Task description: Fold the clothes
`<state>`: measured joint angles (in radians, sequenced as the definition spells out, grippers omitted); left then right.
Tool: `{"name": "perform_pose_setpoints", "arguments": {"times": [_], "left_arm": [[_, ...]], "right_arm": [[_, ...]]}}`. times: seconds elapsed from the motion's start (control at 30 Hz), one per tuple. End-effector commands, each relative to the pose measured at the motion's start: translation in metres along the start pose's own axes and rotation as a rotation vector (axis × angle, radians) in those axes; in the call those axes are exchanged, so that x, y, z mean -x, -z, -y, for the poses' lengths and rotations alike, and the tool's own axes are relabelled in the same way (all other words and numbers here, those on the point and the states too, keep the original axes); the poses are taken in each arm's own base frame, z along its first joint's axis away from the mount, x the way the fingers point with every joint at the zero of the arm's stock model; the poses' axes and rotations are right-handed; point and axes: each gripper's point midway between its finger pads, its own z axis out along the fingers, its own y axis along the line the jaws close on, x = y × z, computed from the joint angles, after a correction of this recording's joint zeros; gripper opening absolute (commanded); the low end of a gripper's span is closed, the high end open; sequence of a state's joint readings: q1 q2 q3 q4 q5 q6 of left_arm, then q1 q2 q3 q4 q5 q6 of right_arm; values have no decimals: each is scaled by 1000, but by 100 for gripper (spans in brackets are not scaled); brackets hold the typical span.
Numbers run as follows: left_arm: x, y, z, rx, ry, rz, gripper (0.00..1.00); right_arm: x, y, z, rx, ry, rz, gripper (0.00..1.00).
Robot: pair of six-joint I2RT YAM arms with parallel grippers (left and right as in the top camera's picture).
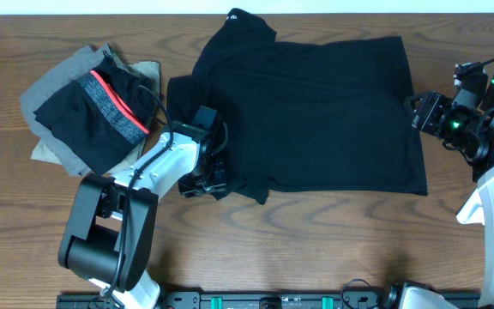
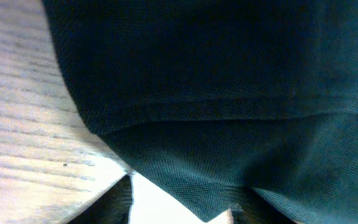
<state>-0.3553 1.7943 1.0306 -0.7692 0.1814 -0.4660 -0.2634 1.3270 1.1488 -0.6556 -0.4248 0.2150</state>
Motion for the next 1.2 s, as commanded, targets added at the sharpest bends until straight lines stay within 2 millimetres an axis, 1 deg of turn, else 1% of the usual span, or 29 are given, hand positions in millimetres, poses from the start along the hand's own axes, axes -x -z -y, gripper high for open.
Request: {"name": "perform_pose_setpoints", "arguments": {"times": [0.0,0.07,0.1,0.13,0.2,0.23,0.33,0.4,0.5,0.6,0.67,0.73,0.77,0.8,0.87,0.97,1.03,1.17], "left_arm": [[0,-1,-4,14,-42,0,34],[-2,-1,-6,21,-43,-12,19],[-5,-1,-7,27,-41,-22,9],[-7,0,-8,31,-40,-31,6],[-12,4,-11,39,-36,-51,6],[-14,10,-12,43,-31,-59,6],[-16,34,-18,48,-10,-56,6],[-13,59,-25,44,10,-10,6],[-8,89,-35,10,39,84,6],[-7,106,-41,-16,51,139,6],[-7,110,-42,-22,54,151,6],[-10,108,-35,-47,42,132,10],[-12,104,-31,-59,21,120,15],[-15,99,-29,-56,0,104,22],[-16,85,-26,-45,-33,82,30],[-10,61,-19,-39,-84,71,39],[-8,46,-17,-26,-103,45,43],[-14,15,-12,-31,-149,-65,44]], "right_arm": [[-1,-2,2,-7,13,-8,53],[-2,-2,1,-7,11,-10,53],[-2,-2,2,-8,11,-11,53],[-3,-2,3,-12,10,-13,53],[-4,-2,10,-54,12,-17,53],[-6,-2,16,-86,8,-21,52],[-16,-3,28,-145,-10,-61,51],[-27,-7,36,-180,-29,-111,51],[-48,-15,52,-238,-63,-208,50],[-65,-24,62,-270,-105,-290,50],[-74,-32,70,-288,-124,-334,50],[-81,-40,73,-286,-142,-369,52],[-84,-44,73,-278,-150,-382,54],[-86,-48,73,-266,-155,-392,55],[-87,-53,71,-245,-162,-402,57],[-88,-55,68,-224,-167,-405,59],[-88,-55,67,-218,-169,-406,59],[-89,-55,67,-218,-170,-410,60]]}}
